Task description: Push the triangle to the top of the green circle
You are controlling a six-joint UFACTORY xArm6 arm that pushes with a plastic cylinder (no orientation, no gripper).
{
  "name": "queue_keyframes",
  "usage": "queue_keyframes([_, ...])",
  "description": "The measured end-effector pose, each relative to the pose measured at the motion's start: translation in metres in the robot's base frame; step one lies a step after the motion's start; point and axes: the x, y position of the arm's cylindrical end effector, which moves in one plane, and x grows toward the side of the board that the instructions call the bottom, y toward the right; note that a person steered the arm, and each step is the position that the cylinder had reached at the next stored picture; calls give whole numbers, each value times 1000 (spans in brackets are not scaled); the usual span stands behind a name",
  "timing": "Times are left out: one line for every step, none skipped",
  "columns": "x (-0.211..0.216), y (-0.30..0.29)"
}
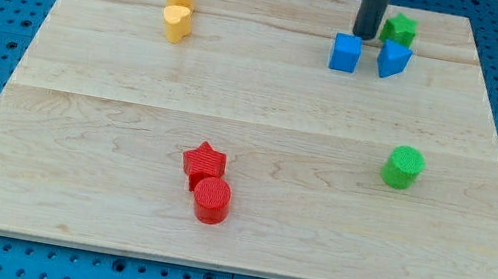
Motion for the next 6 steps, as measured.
queue_keyframes([20, 24])
queue_keyframes([29, 30])
queue_keyframes([32, 32])
queue_keyframes([55, 37])
queue_keyframes([36, 24])
queue_keyframes([21, 46])
